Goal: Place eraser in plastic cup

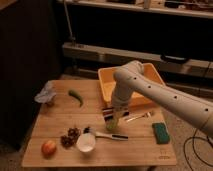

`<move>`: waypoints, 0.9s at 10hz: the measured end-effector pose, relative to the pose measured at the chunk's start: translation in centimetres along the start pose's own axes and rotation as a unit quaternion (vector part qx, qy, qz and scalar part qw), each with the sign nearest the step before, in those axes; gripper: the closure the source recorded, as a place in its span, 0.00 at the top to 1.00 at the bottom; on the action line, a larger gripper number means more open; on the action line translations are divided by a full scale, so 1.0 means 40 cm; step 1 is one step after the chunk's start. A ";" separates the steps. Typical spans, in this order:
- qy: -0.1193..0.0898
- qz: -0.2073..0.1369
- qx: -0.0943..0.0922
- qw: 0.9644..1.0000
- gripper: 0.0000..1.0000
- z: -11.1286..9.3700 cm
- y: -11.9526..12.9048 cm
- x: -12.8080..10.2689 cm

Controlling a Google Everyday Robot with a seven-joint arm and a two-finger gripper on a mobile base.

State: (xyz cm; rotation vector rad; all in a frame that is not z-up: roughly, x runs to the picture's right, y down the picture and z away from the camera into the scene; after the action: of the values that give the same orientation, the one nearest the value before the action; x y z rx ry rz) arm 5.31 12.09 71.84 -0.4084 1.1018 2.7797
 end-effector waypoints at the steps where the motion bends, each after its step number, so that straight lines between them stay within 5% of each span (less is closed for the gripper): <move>1: 0.005 -0.002 -0.001 1.000 0.00 0.004 0.001 -0.004; 9: 0.004 -0.030 -0.002 1.000 0.00 0.077 0.015 0.002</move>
State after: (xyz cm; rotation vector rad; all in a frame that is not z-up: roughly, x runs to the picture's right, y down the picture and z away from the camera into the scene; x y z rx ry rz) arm 4.49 13.77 74.36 -0.4444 1.0687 2.7305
